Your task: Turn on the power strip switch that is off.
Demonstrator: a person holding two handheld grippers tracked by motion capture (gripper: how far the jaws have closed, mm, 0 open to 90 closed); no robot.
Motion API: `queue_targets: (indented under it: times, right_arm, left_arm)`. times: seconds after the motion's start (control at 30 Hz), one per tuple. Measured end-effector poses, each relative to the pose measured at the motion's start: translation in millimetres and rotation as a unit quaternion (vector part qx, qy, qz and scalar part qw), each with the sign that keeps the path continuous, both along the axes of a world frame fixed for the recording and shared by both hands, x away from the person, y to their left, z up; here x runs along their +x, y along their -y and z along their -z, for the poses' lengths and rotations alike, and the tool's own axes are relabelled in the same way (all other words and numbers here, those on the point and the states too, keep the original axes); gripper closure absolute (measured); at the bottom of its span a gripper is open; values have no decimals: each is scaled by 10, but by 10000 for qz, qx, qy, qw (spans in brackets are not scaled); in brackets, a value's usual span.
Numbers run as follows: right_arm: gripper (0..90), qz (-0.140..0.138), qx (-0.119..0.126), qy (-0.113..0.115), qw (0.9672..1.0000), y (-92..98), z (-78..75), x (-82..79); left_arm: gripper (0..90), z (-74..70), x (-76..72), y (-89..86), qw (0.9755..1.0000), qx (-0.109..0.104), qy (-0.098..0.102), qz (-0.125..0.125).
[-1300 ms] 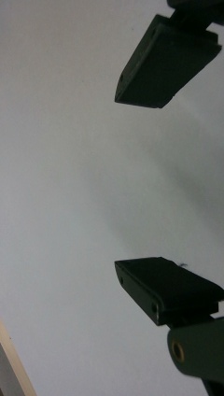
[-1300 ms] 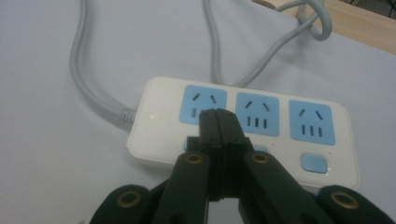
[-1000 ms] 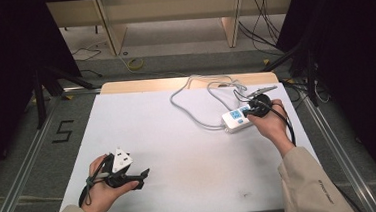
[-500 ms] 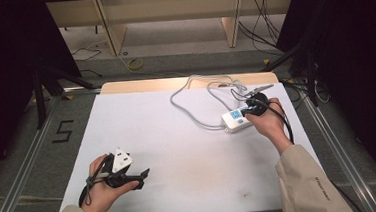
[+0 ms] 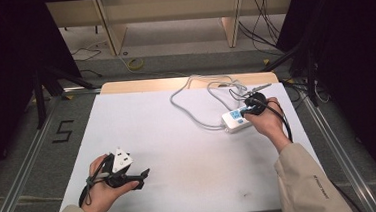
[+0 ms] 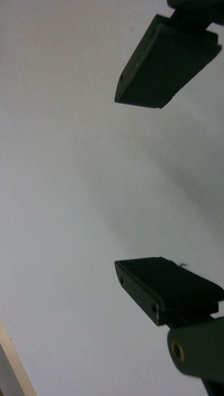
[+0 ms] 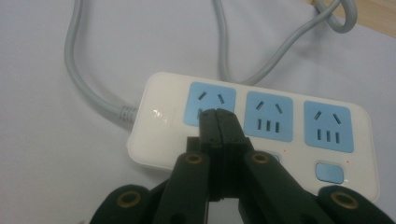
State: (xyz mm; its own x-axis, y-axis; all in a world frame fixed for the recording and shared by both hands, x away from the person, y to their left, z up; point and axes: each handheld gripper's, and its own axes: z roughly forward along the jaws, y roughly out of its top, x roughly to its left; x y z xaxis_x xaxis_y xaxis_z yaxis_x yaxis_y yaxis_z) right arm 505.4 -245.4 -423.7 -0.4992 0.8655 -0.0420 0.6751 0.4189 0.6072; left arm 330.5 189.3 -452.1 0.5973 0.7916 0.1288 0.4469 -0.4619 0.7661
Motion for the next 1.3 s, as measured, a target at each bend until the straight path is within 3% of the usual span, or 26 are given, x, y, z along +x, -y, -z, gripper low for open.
queue_targets:
  times: [1.3]
  right_arm:
    - [900,-18,-151,-326,9994,-57,111,82]
  left_arm:
    - [161,6,3,1,10000,-11,-20,12]
